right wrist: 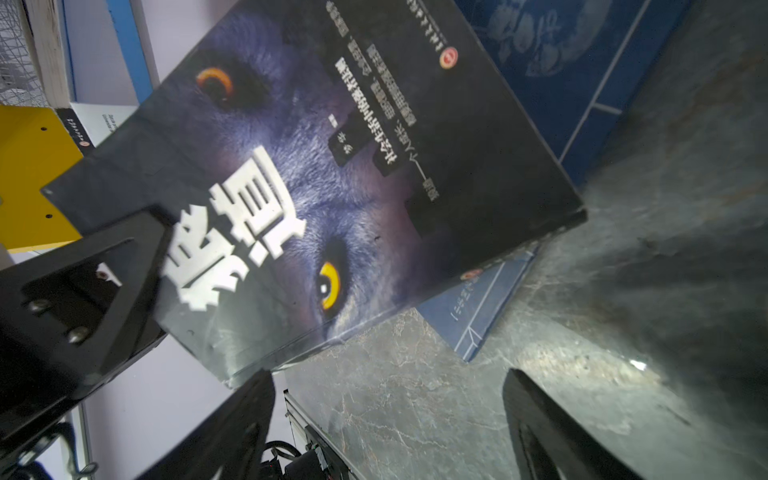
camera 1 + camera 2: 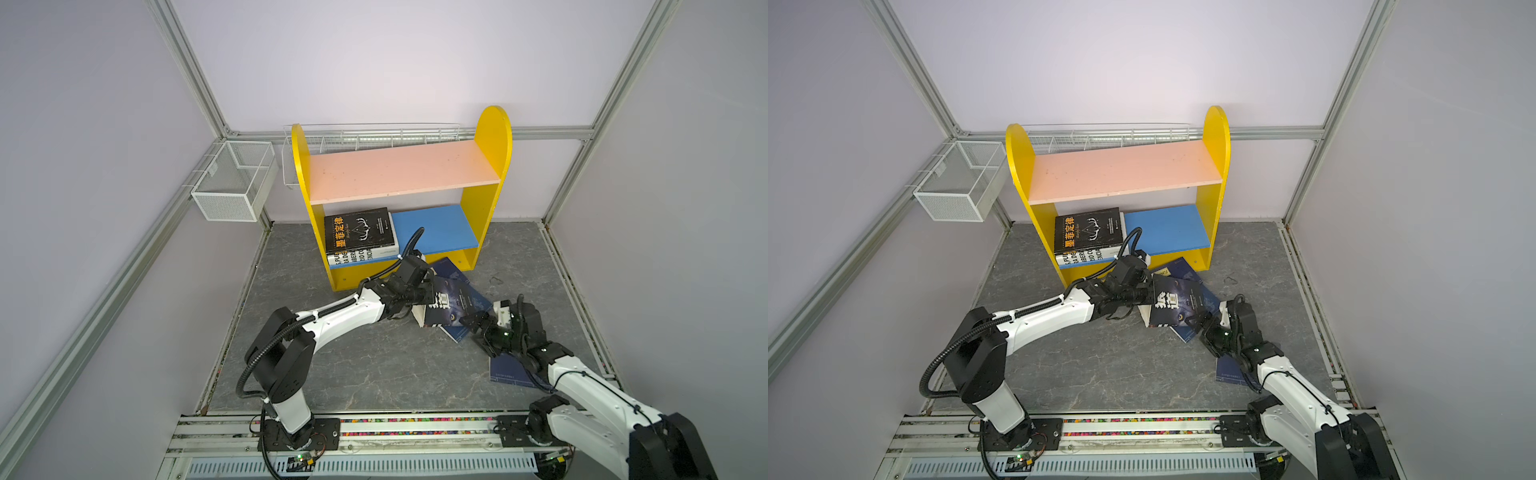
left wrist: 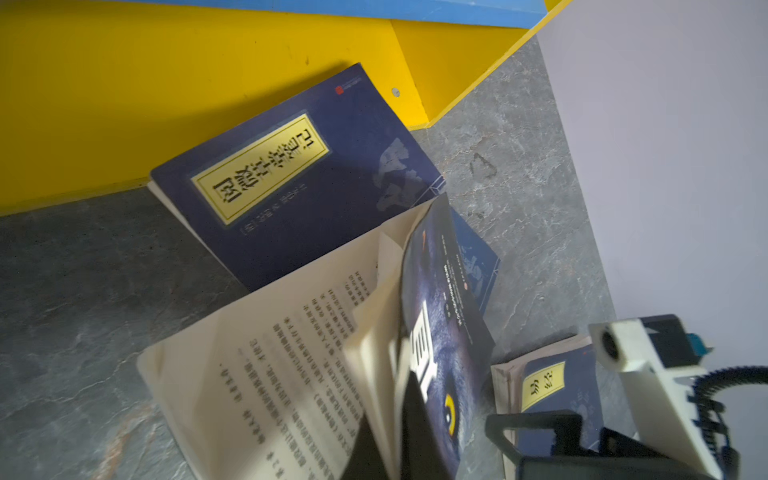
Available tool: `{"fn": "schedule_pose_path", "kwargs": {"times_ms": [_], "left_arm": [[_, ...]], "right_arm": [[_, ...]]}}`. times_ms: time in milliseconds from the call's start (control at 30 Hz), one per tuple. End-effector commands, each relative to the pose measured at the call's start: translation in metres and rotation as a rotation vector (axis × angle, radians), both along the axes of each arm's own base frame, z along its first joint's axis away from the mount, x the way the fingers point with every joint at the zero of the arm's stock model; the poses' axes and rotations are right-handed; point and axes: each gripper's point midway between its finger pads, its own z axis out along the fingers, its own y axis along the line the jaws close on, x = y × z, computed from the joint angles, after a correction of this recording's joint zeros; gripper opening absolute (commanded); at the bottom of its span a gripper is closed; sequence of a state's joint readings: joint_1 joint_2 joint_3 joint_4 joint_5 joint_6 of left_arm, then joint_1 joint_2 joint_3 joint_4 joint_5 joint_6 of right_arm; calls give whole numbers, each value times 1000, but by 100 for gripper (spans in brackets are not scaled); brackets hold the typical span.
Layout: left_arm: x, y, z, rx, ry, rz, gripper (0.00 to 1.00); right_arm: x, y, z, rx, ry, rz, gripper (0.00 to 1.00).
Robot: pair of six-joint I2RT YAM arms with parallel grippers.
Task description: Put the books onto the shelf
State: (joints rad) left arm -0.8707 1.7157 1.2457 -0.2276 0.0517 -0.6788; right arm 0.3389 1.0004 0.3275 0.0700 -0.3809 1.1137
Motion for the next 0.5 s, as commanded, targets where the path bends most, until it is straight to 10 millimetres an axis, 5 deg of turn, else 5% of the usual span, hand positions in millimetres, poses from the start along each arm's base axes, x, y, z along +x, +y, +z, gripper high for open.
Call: {"fn": "schedule_pose_path", "kwargs": {"times_ms": [0, 367, 467], "left_arm": [[-2, -15, 13, -84, 28, -16, 0], [-10, -21, 18, -180, 79, -19, 0], [-11, -19, 5, -164, 108, -4, 0]], "right_arm": [[22, 4, 14, 57, -78, -70, 90], [49, 24, 12, 218, -95, -125, 100], [52, 21, 7, 237, -110, -176, 95]]}}
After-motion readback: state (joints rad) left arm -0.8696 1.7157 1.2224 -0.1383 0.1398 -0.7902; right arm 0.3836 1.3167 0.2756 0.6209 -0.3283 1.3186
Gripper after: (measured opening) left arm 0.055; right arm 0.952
